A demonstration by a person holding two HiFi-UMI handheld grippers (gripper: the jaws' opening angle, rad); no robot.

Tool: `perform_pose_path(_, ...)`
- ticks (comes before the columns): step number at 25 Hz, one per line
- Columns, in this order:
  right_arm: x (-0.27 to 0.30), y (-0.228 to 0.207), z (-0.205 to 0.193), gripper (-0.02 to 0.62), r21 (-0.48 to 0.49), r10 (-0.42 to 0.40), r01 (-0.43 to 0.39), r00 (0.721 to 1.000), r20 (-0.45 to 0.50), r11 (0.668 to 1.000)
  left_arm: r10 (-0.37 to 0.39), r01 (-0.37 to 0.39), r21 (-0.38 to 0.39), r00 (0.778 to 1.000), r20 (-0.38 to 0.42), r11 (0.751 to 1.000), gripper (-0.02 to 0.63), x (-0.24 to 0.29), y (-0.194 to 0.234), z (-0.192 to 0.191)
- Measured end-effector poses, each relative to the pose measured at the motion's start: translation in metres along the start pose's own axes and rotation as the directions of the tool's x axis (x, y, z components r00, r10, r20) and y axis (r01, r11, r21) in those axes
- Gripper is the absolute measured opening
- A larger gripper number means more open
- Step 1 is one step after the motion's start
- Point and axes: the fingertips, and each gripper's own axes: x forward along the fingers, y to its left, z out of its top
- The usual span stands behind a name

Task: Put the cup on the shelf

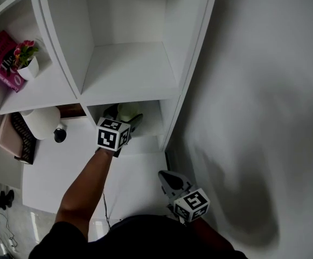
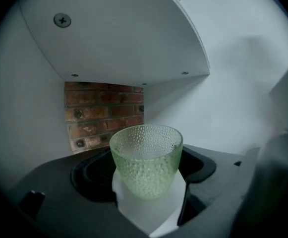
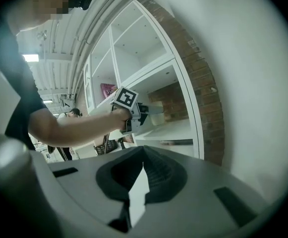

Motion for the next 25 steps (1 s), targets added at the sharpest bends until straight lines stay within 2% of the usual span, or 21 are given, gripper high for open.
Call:
perform_pose_path(8,0.001,-0.009,-0.004,0.005,0.018,-0.014,0.015,1.000,-0.015,1.000,0.026,-0.027,-0.015,1.000,-0.016,1.000,0.379,0.030,0.023,0.007)
perform_pose_path(25,0.002,-0.020,-0.009,0.005,0.038,-0.017,0.019,0.999,-0.037,0.999,0.031,-0.029,0.021,0.996,-0.084,0.999,0.379,0.056,0.023,-0.016)
